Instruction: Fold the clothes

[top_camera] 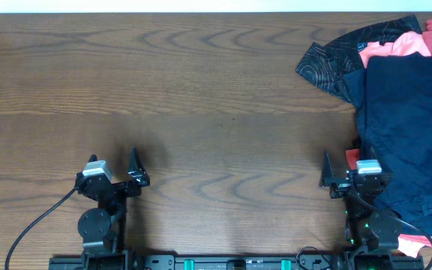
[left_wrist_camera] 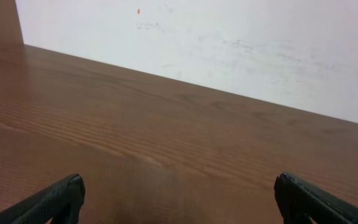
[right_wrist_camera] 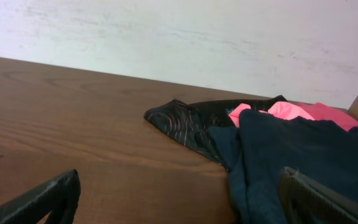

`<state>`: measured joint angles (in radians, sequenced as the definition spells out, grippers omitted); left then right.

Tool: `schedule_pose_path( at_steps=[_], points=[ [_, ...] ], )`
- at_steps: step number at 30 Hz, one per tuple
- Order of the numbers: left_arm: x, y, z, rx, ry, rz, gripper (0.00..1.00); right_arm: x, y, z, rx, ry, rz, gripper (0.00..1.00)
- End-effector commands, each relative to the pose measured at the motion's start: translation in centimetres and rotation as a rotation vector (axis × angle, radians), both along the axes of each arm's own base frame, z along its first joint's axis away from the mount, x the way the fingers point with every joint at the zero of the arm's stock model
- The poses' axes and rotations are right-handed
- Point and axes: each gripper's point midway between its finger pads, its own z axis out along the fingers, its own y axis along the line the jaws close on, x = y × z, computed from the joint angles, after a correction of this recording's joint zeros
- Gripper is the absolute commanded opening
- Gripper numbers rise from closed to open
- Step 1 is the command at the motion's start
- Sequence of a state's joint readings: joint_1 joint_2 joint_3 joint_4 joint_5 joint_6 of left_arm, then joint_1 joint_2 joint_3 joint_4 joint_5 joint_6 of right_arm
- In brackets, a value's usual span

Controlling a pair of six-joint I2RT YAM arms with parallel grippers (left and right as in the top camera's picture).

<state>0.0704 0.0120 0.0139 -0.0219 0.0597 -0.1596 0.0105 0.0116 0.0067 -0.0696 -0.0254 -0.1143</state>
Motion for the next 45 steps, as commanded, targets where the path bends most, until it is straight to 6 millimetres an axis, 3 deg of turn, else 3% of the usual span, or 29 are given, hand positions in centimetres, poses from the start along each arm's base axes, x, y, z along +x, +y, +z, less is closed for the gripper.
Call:
schedule_pose_path(
  at_steps=[1,34,45],
  points=[
    [-0.1,0.1,-1.4,0.006,0.047,0.005,0.98,0.0,0.1,-0.1,-0.004,0.002,0.003,0.99],
    [-0.1,0.1,-1.3,0.001,0.045,0.002,0.98,0.0,0.3,0.0,0.043,0.0,0.008,0.99],
    [0.0,-0.6,1.1,-0.047,0.037,-0.027,0.98,0.0,-0.6,1.1,0.086,0.003,-0.047,0.99]
  ],
)
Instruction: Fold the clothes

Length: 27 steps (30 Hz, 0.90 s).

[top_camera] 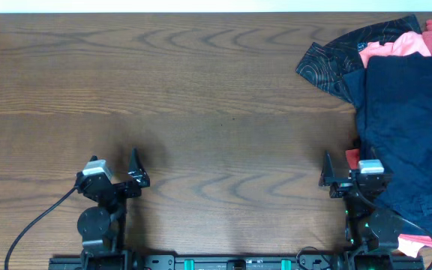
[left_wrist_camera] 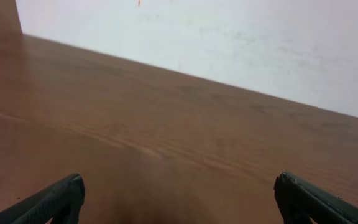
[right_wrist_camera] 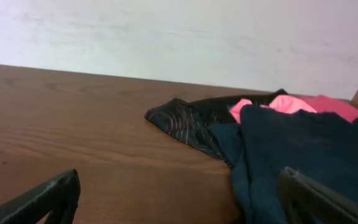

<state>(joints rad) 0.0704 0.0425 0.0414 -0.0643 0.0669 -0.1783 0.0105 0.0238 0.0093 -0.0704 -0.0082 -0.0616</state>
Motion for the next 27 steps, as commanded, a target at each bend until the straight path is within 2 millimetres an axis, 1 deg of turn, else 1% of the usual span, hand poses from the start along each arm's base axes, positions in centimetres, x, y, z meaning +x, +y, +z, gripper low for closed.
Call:
schedule_pose_path(
  at_steps=[1,5,8,11,13,17,20,22,24,27],
  points=[
    [0.1,-0.5,1.7,-0.026,0.002,-0.026,0.98,0.0,-0.4,1.5,0.041,-0.004,-0.032,0.99],
    [0.7,-0.7,2.9,-0.036,0.081,-0.042,0.98,0.6,-0.4,2.7,0.044,0.052,-0.035,0.99],
    [1.2,-0.7,3.5,-0.042,0.166,-0.041,0.98,1.4,-0.4,3.4,0.042,0.12,-0.038,0.99],
    [2.0,-0.7,4.0,-0.049,0.261,-0.041,0.98,2.9,-0.4,3.9,0.038,0.222,-0.04,0.99],
    [2.4,-0.7,4.3,-0.056,0.322,-0.044,0.98,3.9,-0.5,3.9,0.035,0.308,-0.044,0.99],
    [2.9,-0.7,4.2,-0.07,0.462,-0.044,0.98,5.9,-1.5,2.7,0.035,0.545,-0.083,0.99],
    [2.9,-0.7,3.6,-0.081,0.574,-0.042,0.98,7.4,-3.2,1.3,0.051,0.756,-0.135,0.99],
    [2.8,-0.7,3.1,-0.087,0.64,-0.041,0.98,8.9,-3.7,1.1,0.063,0.824,-0.144,0.99],
    [2.8,-0.7,2.4,-0.092,0.685,-0.04,0.98,10.3,-3.8,0.8,0.07,0.852,-0.139,0.99],
    [2.9,-0.7,1.3,-0.097,0.732,-0.039,0.98,12.4,-4.5,-0.2,0.053,0.854,-0.162,0.99]
  ],
)
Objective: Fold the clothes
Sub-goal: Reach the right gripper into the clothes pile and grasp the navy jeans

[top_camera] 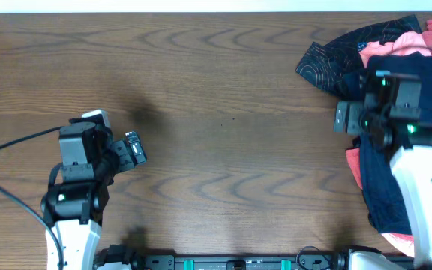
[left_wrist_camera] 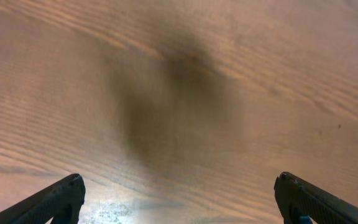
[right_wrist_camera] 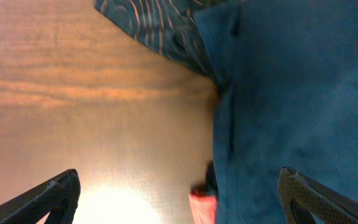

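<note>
A pile of clothes lies at the table's right end. A dark navy garment is on top, a black garment with thin orange lines [top_camera: 325, 64] sticks out at its far left, and a coral-pink one [top_camera: 405, 43] shows behind. My right gripper [top_camera: 345, 118] hangs open above the navy garment's left edge [right_wrist_camera: 291, 93]. One finger is over cloth, the other over bare wood, and a coral scrap [right_wrist_camera: 201, 205] peeks out below. My left gripper [top_camera: 132, 148] is open above bare wood [left_wrist_camera: 179, 112], far from the clothes.
The wooden table [top_camera: 216, 90] stretches between the two arms. The pile runs off the right edge of the overhead view, and my right arm hides part of it. A black cable [top_camera: 13, 146] trails from the left arm.
Both arms have left the front edge and now look straight down. The right gripper has gone forward to the navy garment's left edge. The left gripper is now a little further out over bare wood.
At first both arms sat low at the table's front edge, grippers open, facing the back wall. Shortly after, they stood almost the same, only slightly tilted. Now both are up and pointing down, the right one over the pile's edge. The clothes lie as before.
</note>
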`<state>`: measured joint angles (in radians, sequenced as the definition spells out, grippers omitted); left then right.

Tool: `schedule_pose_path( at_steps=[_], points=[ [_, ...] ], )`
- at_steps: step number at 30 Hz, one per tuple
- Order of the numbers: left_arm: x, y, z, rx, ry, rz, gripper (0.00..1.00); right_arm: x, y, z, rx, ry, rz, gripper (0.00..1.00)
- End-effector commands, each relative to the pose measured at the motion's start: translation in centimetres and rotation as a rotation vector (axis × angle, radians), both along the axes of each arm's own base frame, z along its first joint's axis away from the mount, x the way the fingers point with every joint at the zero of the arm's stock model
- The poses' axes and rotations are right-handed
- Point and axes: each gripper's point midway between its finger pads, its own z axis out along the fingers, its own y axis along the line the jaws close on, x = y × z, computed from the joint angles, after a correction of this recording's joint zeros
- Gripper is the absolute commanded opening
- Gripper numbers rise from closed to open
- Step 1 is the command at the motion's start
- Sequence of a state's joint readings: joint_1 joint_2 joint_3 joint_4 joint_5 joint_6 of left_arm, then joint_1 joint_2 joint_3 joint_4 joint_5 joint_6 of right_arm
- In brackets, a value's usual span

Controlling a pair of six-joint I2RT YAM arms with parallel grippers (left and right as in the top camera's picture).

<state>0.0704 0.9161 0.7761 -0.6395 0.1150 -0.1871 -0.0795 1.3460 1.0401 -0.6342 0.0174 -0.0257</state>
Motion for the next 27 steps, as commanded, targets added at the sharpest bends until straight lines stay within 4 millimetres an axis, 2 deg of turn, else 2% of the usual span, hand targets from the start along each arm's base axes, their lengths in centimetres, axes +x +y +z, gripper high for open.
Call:
schedule_pose_path(
  at_steps=[1,4,7,9,13,15,17,20,21,24,27],
  points=[
    [0.3,-0.1,-0.3,-0.014,0.033,0.004,0.98,1.9,-1.7,-0.8,-0.039,0.005,-0.056,0.99],
    [0.4,-0.1,-0.9,-0.016,0.054,0.004,0.98,2.5,-4.1,-2.7,-0.116,0.041,-0.172,0.96],
    [0.4,-0.1,-0.9,-0.016,0.056,0.004,0.98,2.2,-6.1,-4.9,-0.167,0.101,-0.275,0.79],
    [0.4,-0.1,-0.9,-0.016,0.056,0.004,0.98,2.1,-6.4,-6.4,-0.163,0.137,-0.295,0.74],
    [0.4,-0.1,-0.9,-0.016,0.056,0.004,0.98,1.7,-6.8,-9.0,-0.164,0.207,-0.309,0.56],
    [0.4,-0.1,-0.9,-0.016,0.056,0.004,0.98,1.5,-7.2,-9.9,-0.153,0.225,-0.34,0.51],
    [0.4,-0.1,-0.9,-0.016,0.056,0.004,0.98,1.4,-7.6,-10.4,-0.143,0.235,-0.366,0.4],
    [0.4,-0.1,-0.9,-0.016,0.056,0.004,0.98,1.2,-8.0,-10.9,-0.136,0.246,-0.39,0.06],
    [0.4,-0.1,-0.9,-0.016,0.056,0.004,0.98,1.1,-8.1,-10.9,-0.135,0.25,-0.392,0.01],
    [0.4,-0.1,-0.9,-0.016,0.056,0.004,0.98,1.2,-8.2,-10.0,-0.135,0.228,-0.394,0.01],
    [0.4,-0.1,-0.9,-0.016,0.053,0.004,0.98,1.9,-7.9,-6.7,-0.117,0.164,-0.389,0.01]
  ],
)
